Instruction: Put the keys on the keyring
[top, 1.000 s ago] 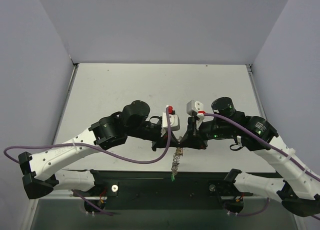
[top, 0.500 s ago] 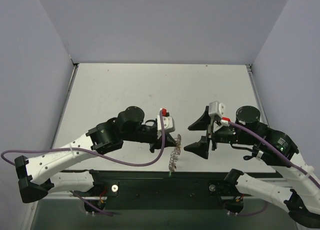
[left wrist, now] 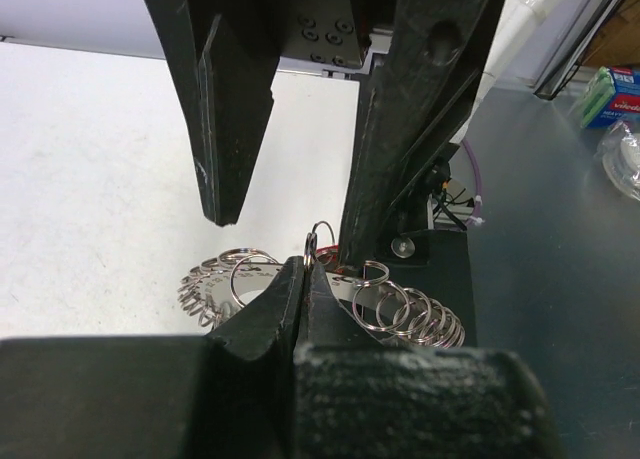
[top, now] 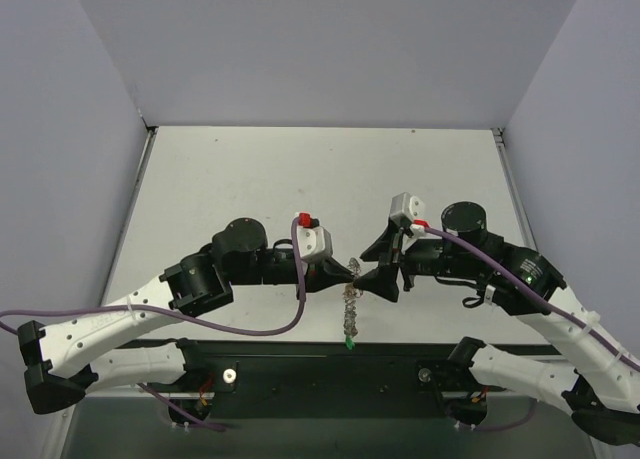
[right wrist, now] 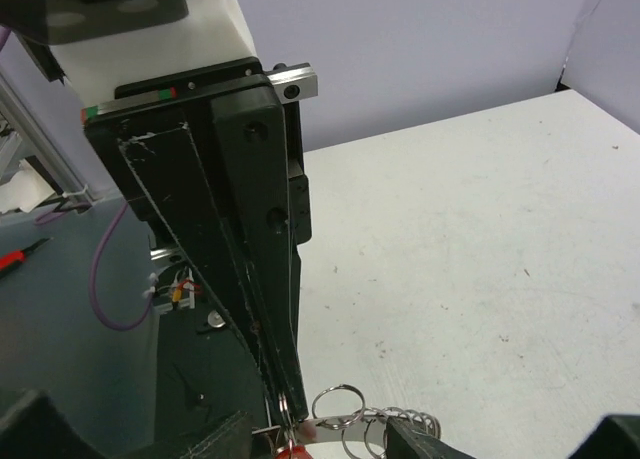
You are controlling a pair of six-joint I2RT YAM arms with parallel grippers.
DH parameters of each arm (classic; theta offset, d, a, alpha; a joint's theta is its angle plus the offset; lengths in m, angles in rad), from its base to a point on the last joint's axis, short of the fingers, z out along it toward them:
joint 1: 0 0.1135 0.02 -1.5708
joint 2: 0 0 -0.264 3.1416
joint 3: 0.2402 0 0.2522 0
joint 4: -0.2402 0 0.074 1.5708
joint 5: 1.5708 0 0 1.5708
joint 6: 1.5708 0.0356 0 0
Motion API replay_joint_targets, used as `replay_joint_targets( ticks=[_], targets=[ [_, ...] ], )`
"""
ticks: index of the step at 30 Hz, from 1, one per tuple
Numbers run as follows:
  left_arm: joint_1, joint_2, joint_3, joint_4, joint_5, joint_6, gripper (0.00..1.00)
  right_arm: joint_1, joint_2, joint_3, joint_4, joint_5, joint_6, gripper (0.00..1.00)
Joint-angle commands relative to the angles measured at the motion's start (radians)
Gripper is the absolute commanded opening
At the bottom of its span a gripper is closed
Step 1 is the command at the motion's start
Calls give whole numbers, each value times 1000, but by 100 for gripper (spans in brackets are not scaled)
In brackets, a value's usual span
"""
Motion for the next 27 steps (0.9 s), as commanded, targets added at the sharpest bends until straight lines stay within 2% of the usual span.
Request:
replay_joint_targets(
  ticks=[1, 5, 8, 10, 11, 14, 16, 22, 23, 25, 27],
  targets=[
    [-2, -29, 22, 119, 9, -3, 0, 7, 8, -10, 66, -18, 17, 50],
    [-1, -39, 13, 132, 12, -2, 0, 7, 11, -10, 68, -21, 19, 35],
    [-1, -46, 8, 133, 6, 1, 0, 8, 2, -14, 68, -15, 19, 33],
    [-1, -51, 4, 132, -2, 3, 0, 7, -2, -14, 68, -15, 21, 35],
    [-1, -52, 4, 132, -6, 4, 0, 8, -5, -14, 68, -15, 22, 44],
    [-1, -58, 1, 133, -14, 7, 0, 7, -12, -17, 69, -12, 22, 56],
    [-1, -62, -2, 136, -14, 7, 0, 7, -13, -23, 69, -14, 24, 56],
    [-2, -68, 2, 136, -12, 9, 0, 7, -9, -31, 68, -33, 27, 38],
    [-1, -68, 4, 139, -11, 9, 0, 8, -7, -33, 66, -33, 27, 31],
    [-1, -71, 4, 142, -9, 9, 0, 7, -4, -34, 66, -35, 27, 26],
    [-2, -74, 1, 152, -5, 6, 0, 7, -2, -34, 68, -35, 27, 13]
  ],
)
